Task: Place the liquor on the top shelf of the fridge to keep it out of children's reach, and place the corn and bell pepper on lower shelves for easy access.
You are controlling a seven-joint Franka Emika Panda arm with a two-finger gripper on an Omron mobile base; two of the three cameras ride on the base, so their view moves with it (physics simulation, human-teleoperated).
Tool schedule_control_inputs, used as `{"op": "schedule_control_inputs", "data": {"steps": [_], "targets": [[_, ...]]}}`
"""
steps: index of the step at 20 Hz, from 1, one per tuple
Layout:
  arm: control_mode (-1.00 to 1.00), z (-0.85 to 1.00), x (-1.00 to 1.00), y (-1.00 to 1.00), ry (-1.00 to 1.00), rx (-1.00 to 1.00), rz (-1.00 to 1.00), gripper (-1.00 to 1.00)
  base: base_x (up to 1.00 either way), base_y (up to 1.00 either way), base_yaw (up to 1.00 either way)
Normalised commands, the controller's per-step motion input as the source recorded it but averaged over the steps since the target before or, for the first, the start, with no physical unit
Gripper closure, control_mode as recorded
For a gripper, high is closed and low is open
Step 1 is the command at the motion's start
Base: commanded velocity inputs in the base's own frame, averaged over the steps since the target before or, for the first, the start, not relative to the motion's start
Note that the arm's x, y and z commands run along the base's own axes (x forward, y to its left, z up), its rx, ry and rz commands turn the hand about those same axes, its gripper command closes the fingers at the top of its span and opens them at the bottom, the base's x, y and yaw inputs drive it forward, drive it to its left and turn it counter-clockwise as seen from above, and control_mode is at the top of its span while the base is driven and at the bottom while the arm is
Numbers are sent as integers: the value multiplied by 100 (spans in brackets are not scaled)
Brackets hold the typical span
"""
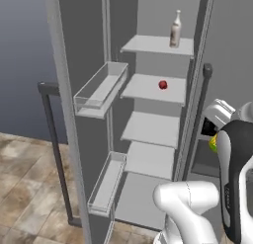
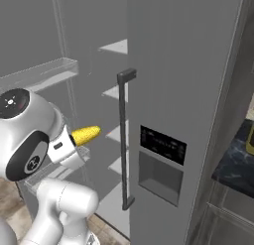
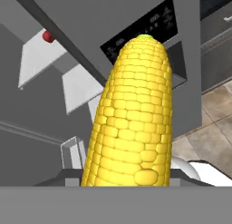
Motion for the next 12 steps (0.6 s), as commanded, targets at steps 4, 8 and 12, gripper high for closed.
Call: {"op": "schedule_control_inputs", "data": {"steps": [4, 8, 12], "targets": [[100, 0, 0, 0, 0, 0, 0, 100, 20, 37, -14], [100, 0, 0, 0, 0, 0, 0, 100, 21, 4, -27], [100, 0, 0, 0, 0, 0, 0, 100, 26, 1, -28]]}}
